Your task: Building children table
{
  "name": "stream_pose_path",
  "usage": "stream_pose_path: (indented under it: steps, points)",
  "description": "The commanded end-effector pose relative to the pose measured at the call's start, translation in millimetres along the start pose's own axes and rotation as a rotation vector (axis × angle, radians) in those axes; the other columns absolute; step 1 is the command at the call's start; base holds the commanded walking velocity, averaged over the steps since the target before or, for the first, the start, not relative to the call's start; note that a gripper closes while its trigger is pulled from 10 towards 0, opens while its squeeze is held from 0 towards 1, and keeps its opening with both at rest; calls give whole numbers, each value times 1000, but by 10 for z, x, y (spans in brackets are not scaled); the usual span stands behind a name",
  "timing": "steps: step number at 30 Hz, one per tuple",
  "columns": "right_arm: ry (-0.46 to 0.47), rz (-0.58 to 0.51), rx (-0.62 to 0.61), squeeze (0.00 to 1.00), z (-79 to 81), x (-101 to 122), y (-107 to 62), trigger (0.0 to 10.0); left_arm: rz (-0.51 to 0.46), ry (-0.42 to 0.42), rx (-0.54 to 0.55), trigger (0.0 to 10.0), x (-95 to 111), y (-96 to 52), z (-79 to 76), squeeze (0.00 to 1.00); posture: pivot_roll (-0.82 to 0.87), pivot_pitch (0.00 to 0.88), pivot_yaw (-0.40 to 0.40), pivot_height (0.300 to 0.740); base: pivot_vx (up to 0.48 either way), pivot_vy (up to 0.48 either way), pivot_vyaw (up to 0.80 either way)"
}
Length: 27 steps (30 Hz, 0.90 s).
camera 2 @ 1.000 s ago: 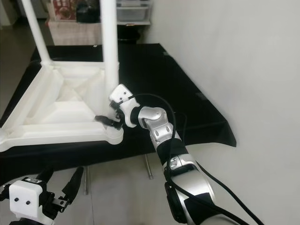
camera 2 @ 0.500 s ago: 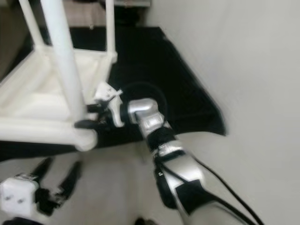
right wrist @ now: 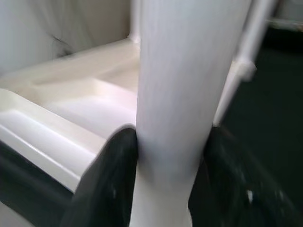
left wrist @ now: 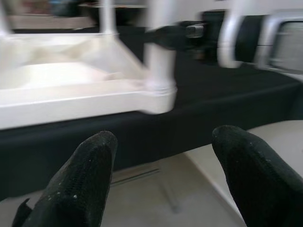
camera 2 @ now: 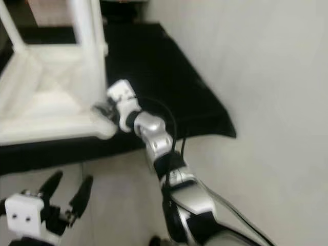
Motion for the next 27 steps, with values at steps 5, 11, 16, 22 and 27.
stream_pose_path:
  steps: [5, 11, 16, 22, 27]
  points:
    - [61, 103, 56, 0, 425, -367, -133, 0, 18, 4, -9, 10000, -59, 54, -7, 0, 116, 144, -90, 740, 0, 0, 0]
    - [64, 5, 213, 0, 703, -126, -5, 8275, 6, 27, 4, 10000, -80, 143, 51, 0, 129, 131, -104, 740, 0, 0, 0]
    - [121, -41, 318, 1000, 803, -1, -72, 10000, 12, 35, 18, 10000, -104, 167, 57, 0, 125, 119, -104, 740, 0, 0, 0]
    - [168, -82, 421, 1000, 840, 126, -236, 10000, 19, 47, 23, 10000, -131, 208, 57, 0, 120, 114, -96, 740, 0, 0, 0]
    - [156, -88, 475, 604, 693, 74, -384, 10000, 48, 98, 32, 10000, -191, 249, 112, 0, 113, 108, -87, 740, 0, 0, 0]
Point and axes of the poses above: a point about 5 cm out from each wrist's last joint towards the gripper, its own y axis pointing out of the wrist towards the gripper, its own x axis along the axis of the wrist's last joint, z = x × y, the point moved 4 cm from there along y, pointing out of the wrist towards the gripper, and after that the axes turned 5 degrees about y, right-handed, at the moved point
